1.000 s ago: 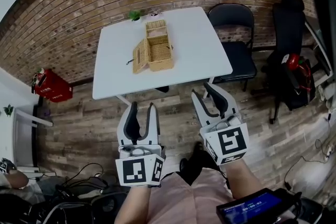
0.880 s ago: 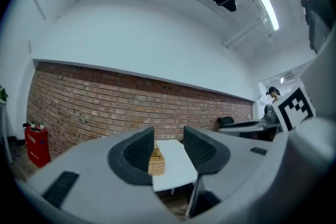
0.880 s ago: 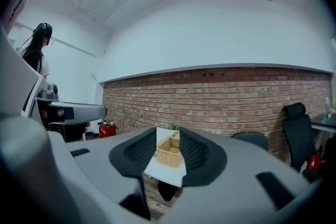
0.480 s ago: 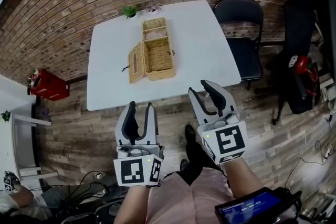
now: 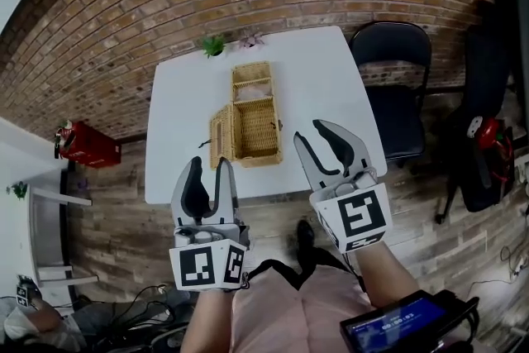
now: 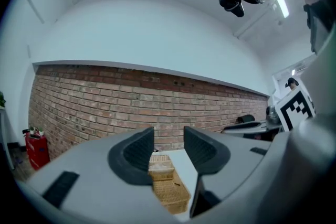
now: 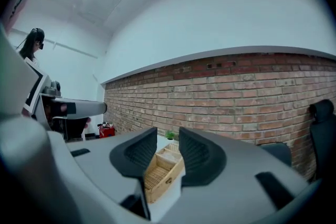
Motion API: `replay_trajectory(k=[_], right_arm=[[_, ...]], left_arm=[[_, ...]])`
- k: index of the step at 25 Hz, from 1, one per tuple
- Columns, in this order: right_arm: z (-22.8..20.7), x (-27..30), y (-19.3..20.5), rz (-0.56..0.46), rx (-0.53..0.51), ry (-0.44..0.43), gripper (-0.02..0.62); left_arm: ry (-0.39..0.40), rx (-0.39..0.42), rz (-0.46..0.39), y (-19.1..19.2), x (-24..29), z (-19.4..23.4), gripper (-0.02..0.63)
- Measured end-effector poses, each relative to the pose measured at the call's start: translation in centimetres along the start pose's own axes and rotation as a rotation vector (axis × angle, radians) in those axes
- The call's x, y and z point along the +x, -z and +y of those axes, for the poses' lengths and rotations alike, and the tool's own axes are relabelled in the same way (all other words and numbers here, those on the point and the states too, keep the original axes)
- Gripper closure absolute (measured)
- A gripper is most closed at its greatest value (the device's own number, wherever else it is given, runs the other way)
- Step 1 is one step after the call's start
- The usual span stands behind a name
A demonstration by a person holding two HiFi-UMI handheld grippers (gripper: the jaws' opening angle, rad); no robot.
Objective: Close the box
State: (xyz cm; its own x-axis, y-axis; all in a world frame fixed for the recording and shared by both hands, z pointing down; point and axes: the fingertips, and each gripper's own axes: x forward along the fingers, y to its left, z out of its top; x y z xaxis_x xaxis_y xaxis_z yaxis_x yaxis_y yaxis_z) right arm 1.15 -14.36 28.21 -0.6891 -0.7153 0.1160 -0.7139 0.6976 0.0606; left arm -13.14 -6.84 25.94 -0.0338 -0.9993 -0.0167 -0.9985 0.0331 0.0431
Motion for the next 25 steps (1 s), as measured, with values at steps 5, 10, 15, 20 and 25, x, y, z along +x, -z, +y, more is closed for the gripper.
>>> replay_trajectory(k=[5, 10, 15, 20, 25], right_arm=[[-0.9, 1.8, -1.3, -0.024, -0.014, -0.026, 0.466], [-0.7, 3.9, -2.5, -0.048, -0.034, -0.053, 0.469], [-0.5, 6.1, -2.5, -0.047, -0.036, -0.067, 0.471], [-0.1, 8.5, -1.5, -0.011, -0.039, -0.082, 0.471], [0.7, 10.5, 0.2, 0.047, -0.039, -0.099, 0.471]], left_arm=[[-0.037, 0.024, -0.05, -2.1, 1.6, 0.8, 0.425], [-0.072, 0.03, -0.078, -2.9, 2.4, 2.3, 0.425], [-0.095, 0.018, -0.067, -2.2, 3.6, 4.2, 0.425], [-0.107, -0.006, -0.028, -0.2, 4.9, 5.9, 0.425], [-0.129, -0.048, 0.049, 3.5, 5.4, 7.9, 0.425]])
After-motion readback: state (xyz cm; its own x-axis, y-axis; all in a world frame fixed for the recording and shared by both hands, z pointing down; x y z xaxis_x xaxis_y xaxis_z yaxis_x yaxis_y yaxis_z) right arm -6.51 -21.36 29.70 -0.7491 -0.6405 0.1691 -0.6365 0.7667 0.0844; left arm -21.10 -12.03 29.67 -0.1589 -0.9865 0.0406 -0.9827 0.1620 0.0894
